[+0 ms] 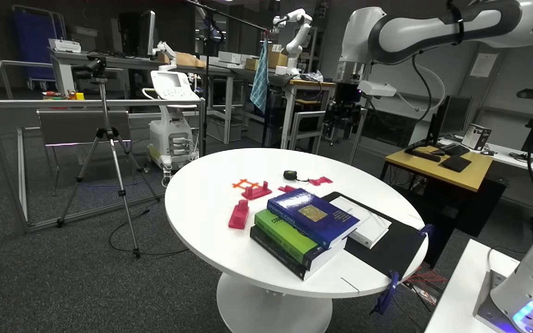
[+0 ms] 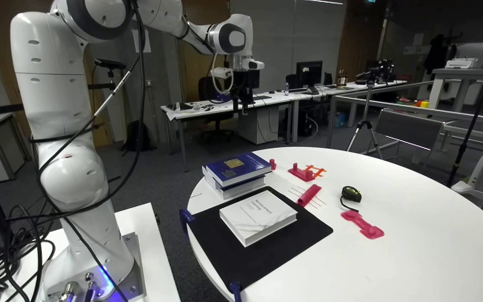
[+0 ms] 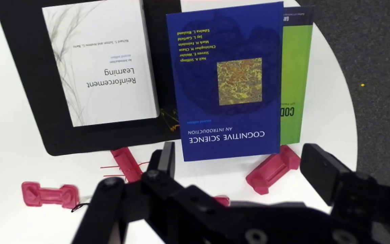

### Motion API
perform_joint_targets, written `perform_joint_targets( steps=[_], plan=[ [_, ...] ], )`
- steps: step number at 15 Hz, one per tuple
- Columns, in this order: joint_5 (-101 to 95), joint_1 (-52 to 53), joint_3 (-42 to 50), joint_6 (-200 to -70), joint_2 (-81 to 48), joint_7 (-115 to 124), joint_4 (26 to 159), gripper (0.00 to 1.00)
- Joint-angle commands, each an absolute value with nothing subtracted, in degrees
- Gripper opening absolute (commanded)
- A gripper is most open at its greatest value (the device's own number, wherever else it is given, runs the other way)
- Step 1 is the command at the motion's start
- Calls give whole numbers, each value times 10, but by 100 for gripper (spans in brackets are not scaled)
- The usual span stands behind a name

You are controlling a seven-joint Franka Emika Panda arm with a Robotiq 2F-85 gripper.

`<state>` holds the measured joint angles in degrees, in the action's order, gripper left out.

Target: Move the blue book to the top of the white book on the right.

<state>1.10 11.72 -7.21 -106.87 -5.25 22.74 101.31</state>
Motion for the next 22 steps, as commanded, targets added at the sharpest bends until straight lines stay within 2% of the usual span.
perform_joint_targets(
  steps=[1,7,8,9,15,22],
  plan=[
    [24,107,-74,-1072,-53,220,1011,100],
    [32,104,-75,-1076,-53,217,1011,100],
    [28,108,-77,-1113,-43,228,1034,100],
    [31,104,-75,-1084,-54,218,1014,100],
    [59,97,-73,-1111,-48,201,1050,100],
    [115,64,-49,-1076,-84,154,1017,100]
  ],
)
